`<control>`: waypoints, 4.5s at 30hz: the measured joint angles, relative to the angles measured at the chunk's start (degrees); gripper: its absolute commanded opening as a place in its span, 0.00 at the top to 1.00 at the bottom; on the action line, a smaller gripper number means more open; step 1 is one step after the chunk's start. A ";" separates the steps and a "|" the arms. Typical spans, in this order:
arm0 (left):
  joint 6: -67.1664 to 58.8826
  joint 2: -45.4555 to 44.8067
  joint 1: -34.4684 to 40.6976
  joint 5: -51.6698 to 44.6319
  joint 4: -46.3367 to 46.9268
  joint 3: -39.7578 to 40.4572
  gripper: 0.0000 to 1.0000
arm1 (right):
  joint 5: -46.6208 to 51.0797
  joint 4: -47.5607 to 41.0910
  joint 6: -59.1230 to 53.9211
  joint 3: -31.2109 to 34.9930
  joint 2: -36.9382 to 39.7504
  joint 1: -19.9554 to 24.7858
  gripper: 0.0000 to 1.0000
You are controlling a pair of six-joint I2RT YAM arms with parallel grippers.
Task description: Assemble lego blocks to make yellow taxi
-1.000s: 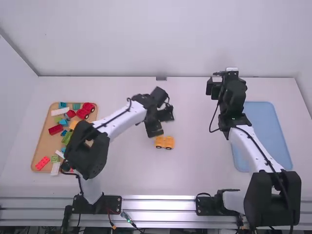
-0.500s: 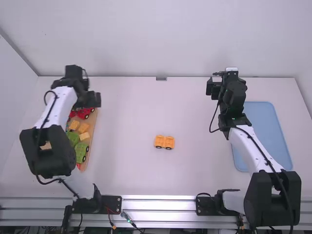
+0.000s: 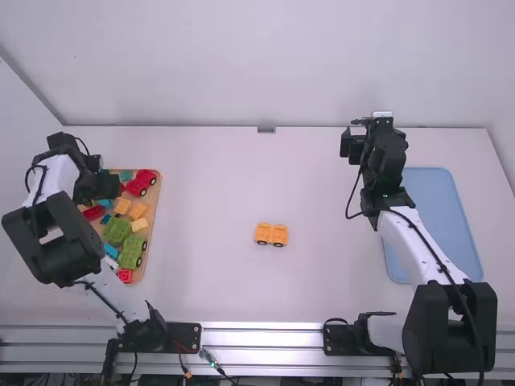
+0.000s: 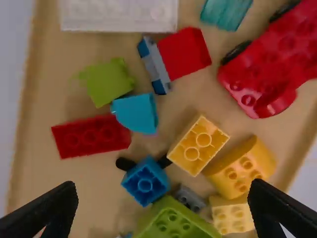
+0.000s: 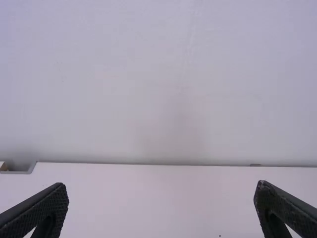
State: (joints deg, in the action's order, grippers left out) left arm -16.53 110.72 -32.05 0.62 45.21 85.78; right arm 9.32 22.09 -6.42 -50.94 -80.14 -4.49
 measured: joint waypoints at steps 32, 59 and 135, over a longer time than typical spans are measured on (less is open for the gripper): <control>-27.04 5.49 2.49 0.00 -11.98 -8.83 0.55 | -3.80 1.88 0.07 0.00 0.00 -1.22 0.01; -35.69 5.49 -2.97 -11.13 -16.72 -10.03 0.49 | -5.11 2.16 1.16 0.00 0.00 -1.29 0.01; 19.54 -9.14 36.74 -65.16 -92.28 -28.59 0.99 | -97.53 15.02 13.60 -36.33 -42.12 -10.03 0.30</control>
State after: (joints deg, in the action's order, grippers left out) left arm 3.01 101.58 4.69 -64.53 -47.07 57.19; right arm -88.20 37.10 7.18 -87.26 -122.26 -14.52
